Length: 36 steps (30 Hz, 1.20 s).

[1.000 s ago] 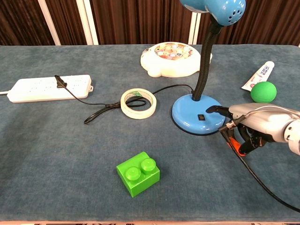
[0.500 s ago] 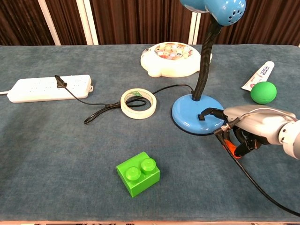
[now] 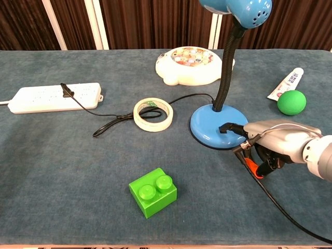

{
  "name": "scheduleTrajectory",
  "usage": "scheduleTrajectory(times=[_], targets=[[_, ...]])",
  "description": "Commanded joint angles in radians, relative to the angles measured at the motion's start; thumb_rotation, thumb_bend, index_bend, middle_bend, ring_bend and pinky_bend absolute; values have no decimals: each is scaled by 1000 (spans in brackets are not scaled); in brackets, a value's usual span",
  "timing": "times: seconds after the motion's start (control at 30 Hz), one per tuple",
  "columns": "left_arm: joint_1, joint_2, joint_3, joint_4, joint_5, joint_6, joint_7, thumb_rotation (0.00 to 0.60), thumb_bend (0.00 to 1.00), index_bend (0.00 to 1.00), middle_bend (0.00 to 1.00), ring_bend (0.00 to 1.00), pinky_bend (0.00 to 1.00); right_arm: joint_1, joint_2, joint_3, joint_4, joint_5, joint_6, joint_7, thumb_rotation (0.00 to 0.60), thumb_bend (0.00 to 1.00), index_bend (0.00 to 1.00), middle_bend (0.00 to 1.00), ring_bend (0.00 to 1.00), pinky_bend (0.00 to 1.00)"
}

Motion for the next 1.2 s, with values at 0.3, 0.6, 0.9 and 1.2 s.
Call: scheduleTrajectory(times=[0.3, 0.6, 0.9, 1.2], targets=[[0, 0, 0, 0, 0, 0, 0, 600, 497, 173, 36, 0, 0, 15, 2, -9, 1, 20, 5, -1, 600, 616, 0, 602, 675, 1000], [0, 0, -1, 1, 0, 1, 0, 600, 496, 173, 36, 0, 0, 22, 3, -28, 1, 33, 4, -7, 600, 616, 1, 601, 675, 1000], [0, 0, 0, 2, 0, 0, -1, 600, 496, 173, 36, 0, 0, 25, 4, -44, 4, 43, 4, -13, 600, 616, 16, 602, 675, 1000], [1, 1, -3, 5, -5, 1, -2, 600, 497, 173, 36, 0, 0, 28, 7, -16, -6, 26, 43, 7, 600, 615, 16, 601, 672, 1000]])
